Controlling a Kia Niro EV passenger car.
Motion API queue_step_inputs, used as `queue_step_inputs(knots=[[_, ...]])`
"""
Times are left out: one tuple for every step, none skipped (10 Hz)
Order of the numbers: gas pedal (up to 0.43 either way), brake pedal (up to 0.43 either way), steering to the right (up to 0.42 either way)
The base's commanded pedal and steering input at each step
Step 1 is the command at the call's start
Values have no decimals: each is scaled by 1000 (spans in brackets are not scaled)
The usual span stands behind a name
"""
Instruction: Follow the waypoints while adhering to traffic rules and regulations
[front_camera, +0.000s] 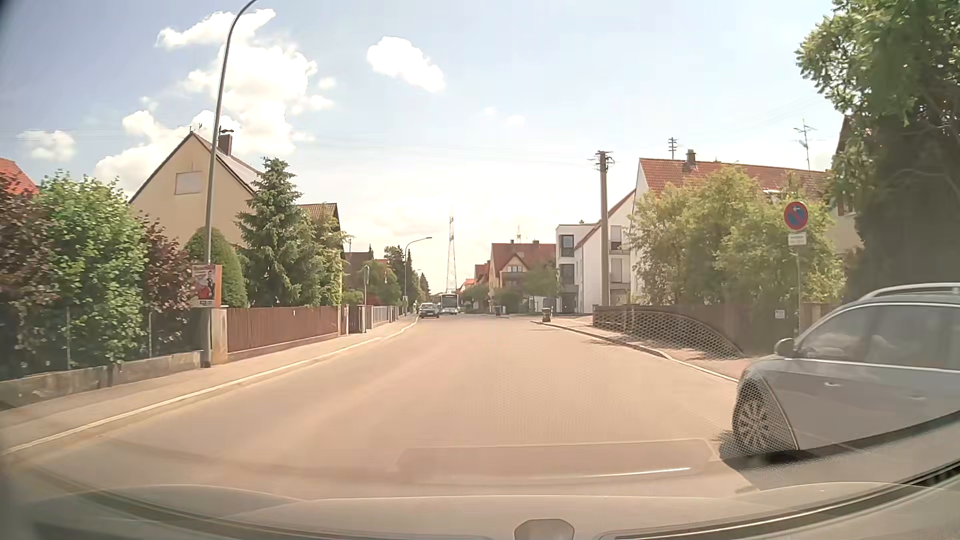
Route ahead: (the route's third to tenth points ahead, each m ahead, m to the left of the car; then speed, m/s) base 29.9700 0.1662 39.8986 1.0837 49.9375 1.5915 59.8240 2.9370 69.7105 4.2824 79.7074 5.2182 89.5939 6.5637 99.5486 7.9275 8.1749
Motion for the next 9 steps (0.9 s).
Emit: queue_step_inputs(knots=[[67,0,41],[67,0,46],[59,0,49],[59,0,49],[59,0,49],[59,0,49],[59,0,49],[67,0,48],[67,0,47]])
